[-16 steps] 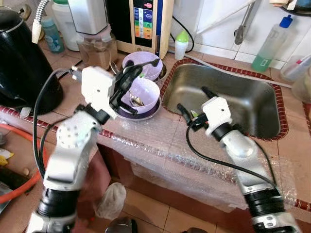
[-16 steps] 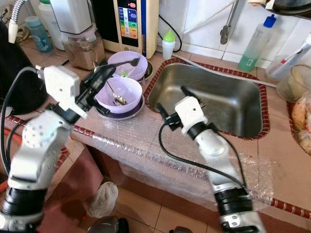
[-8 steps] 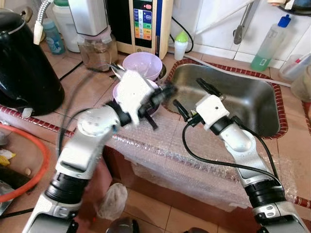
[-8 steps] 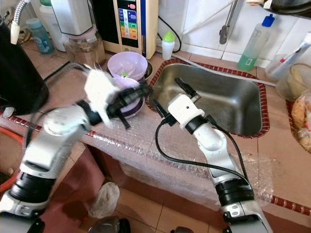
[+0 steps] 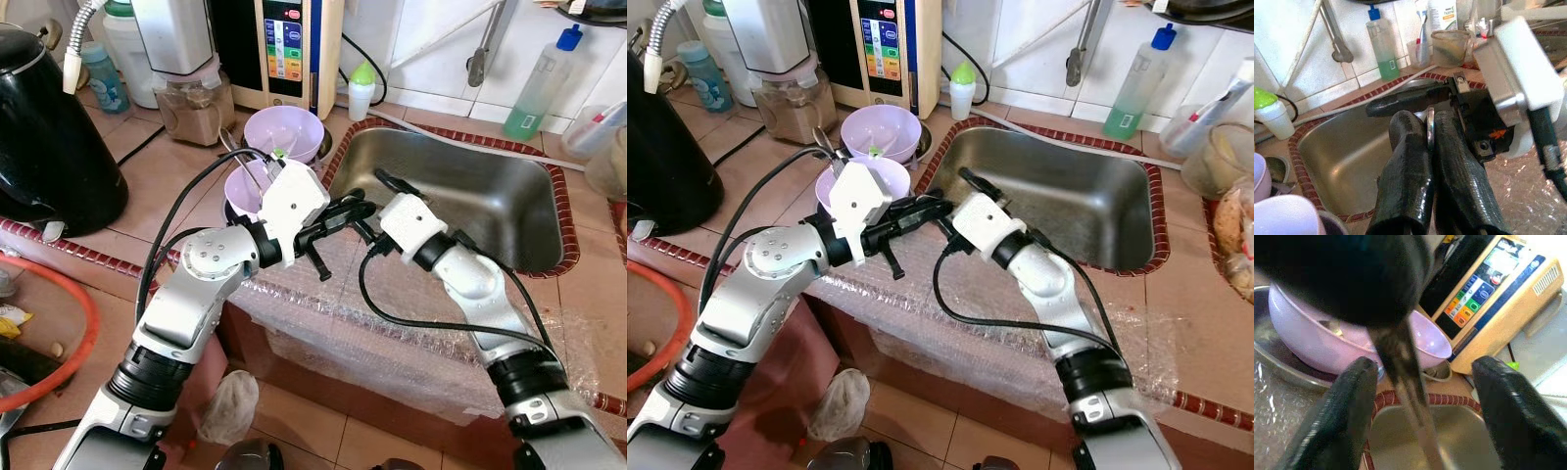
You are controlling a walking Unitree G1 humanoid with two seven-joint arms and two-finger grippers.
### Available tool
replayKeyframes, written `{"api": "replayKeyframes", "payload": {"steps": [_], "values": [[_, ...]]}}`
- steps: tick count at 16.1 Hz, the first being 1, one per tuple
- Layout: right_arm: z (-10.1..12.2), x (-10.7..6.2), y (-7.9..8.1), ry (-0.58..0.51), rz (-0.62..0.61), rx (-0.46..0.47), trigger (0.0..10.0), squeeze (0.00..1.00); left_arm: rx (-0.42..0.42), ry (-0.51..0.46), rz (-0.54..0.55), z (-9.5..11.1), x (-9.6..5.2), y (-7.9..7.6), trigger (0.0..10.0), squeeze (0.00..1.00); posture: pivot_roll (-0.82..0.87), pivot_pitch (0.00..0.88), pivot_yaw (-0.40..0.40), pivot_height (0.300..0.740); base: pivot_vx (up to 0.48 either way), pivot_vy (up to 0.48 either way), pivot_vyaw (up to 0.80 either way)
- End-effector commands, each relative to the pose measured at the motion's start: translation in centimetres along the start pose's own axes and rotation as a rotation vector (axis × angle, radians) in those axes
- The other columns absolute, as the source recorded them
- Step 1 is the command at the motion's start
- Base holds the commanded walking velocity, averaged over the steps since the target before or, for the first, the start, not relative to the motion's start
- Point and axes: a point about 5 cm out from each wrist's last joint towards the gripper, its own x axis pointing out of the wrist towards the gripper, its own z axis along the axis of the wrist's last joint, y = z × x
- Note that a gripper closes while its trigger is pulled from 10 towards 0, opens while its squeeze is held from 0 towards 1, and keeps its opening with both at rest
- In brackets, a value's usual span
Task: Kitchen organization
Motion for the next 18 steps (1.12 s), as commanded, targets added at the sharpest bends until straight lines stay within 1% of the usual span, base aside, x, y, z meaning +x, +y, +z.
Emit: {"api": "replayKeyframes", "payload": {"steps": [1,3,5,6,8,10,18], "values": [[0.0,0.2,0.0,0.005,0.021,0.003,0.0,0.00,0.032,0.000,0.008,0.2,0.0,0.2,0.8,0.00,0.00,0.009,0.039,0.740,0.000,0.000,0.00],[-0.3,0.3,0.3,0.019,0.050,0.022,0.0,0.00,0.041,0.007,0.024,-0.1,-0.1,0.2,0.9,0.00,0.01,0.011,0.033,0.740,0.000,0.000,0.00],[-0.7,0.1,0.6,0.043,0.077,0.023,0.0,0.00,0.048,0.013,0.030,-0.3,-0.2,0.3,1.3,0.00,0.01,0.014,0.031,0.740,0.000,0.000,0.00],[-0.8,0.0,0.7,0.053,0.083,0.019,0.0,0.00,0.051,0.013,0.033,-0.3,-0.2,0.3,1.2,0.00,0.01,0.015,0.031,0.740,0.000,0.000,0.00],[-1.0,-0.1,0.5,0.065,0.077,0.017,0.0,0.00,0.053,0.013,0.037,-0.4,-0.2,0.5,1.2,0.00,0.00,0.015,0.034,0.740,0.000,0.000,0.00],[-1.3,-0.3,-0.2,0.082,0.043,0.011,0.0,0.00,0.058,0.013,0.038,-0.4,-0.1,0.6,1.3,0.00,0.00,0.015,0.039,0.740,0.000,0.000,0.00],[-1.5,-0.2,-0.4,0.097,0.001,0.002,0.0,0.00,0.058,0.007,0.033,-0.4,0.0,0.5,1.8,0.00,0.00,0.012,0.042,0.740,0.000,0.000,0.00]]}}
